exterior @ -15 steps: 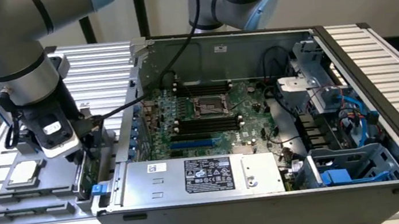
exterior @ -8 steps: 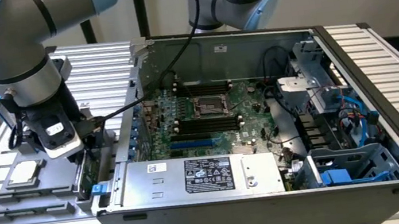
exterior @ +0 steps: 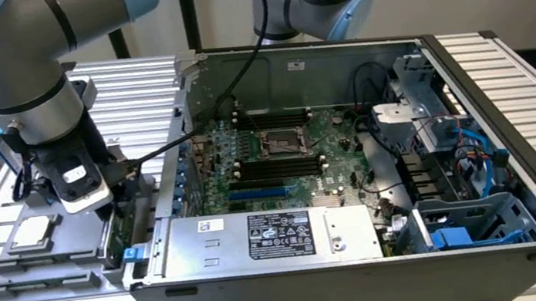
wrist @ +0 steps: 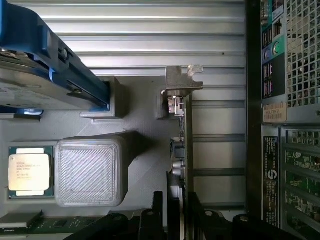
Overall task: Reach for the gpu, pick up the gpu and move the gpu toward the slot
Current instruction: 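Pick up the gpu and move the gpu toward the slot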
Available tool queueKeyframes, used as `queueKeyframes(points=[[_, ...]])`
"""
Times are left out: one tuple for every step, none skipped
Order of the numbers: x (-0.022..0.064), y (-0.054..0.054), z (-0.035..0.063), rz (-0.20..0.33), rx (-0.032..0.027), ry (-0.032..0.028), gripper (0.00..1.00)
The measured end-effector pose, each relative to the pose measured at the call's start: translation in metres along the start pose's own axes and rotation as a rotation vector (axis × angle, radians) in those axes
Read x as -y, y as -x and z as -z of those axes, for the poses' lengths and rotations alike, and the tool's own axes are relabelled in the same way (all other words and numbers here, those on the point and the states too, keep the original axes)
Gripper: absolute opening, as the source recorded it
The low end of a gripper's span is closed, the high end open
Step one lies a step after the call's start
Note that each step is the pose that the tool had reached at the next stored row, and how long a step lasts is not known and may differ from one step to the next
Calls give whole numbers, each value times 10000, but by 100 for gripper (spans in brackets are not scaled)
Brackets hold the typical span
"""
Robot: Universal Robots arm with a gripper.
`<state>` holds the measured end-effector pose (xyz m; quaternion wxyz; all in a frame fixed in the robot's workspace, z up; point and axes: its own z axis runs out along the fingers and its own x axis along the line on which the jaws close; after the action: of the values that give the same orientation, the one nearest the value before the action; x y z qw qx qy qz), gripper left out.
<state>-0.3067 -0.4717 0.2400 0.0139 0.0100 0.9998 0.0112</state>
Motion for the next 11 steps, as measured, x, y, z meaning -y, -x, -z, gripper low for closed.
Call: queueKeyframes(points=[[-1,0,-1,0,1,-2,33],[-1,0,-1,1,1,-4,33],[-1,1,0,1,2,-8,30],[-1,0,0,1,0,-9,30],[-1,0,0,1,0,-8,30],[-1,0,0,0,0,-8,26],[-1,0,0,1,-1,-8,26],[-1,0,0,0,-1,-8,26],[-1,0,0,1,-1,-8,26],[-1,0,0,0,0,-8,26],[-1,0,0,0,-1,-8,26]])
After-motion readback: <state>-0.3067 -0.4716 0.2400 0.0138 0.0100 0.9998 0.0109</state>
